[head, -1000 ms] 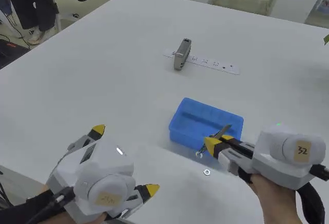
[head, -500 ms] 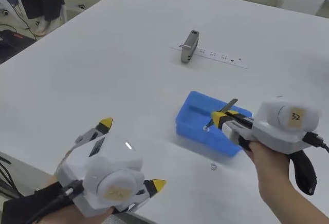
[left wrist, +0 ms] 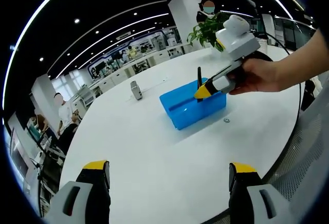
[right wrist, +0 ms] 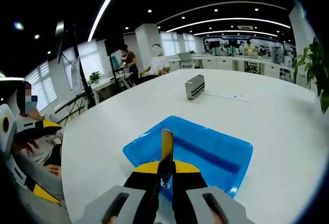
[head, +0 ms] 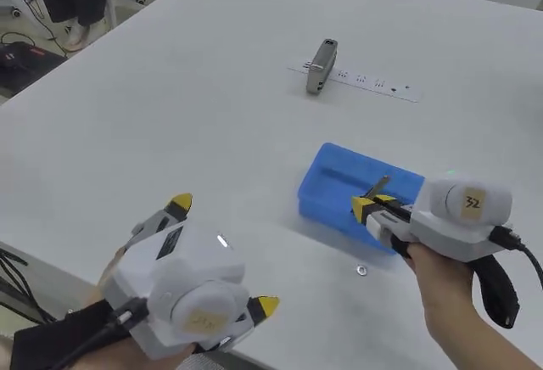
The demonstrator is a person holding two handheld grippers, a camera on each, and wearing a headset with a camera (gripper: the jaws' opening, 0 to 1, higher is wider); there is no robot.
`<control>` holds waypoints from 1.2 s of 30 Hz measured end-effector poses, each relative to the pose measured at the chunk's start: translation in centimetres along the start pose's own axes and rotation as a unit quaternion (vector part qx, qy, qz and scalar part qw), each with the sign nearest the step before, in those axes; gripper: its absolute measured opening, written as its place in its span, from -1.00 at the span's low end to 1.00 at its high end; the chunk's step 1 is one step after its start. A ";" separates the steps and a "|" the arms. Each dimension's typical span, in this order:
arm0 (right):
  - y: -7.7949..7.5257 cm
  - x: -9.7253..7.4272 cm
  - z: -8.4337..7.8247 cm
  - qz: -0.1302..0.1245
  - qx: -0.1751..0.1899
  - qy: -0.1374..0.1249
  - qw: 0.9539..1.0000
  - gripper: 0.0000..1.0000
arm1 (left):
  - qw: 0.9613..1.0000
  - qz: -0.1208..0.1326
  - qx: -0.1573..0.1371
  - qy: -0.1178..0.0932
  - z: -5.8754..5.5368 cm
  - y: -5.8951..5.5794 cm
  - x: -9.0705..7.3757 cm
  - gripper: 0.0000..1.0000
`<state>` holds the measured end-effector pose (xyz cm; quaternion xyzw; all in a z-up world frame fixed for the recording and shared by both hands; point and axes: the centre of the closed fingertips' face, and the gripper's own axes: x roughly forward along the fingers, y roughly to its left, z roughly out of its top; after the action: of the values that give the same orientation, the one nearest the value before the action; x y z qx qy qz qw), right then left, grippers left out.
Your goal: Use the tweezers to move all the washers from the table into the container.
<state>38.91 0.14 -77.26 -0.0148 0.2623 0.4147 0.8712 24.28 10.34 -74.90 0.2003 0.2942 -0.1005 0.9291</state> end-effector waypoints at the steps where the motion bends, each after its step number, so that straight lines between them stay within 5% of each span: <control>1: 0.0 0.0 0.0 0.000 0.001 0.001 1.000 -0.92 | 1.000 0.000 0.001 0.000 0.0 0.0 0.0 0.98; 10: 0.3 -0.9 0.7 0.006 0.006 -0.007 1.000 -0.91 | 1.000 0.001 0.003 0.003 -0.1 0.0 0.0 0.98; 24: 1.0 -6.7 3.3 0.005 -0.005 -0.056 0.998 -0.92 | 1.000 0.000 0.009 0.002 -0.1 -0.2 0.0 0.98; 36: 2.5 -7.5 -0.9 0.022 -0.015 -0.013 1.000 -0.92 | 1.000 0.009 0.005 -0.002 0.0 0.2 -0.1 0.95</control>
<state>32.81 -3.84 -74.06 -0.0165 0.2449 0.4380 0.8648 24.30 10.55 -74.77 0.2076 0.2901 -0.0945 0.9294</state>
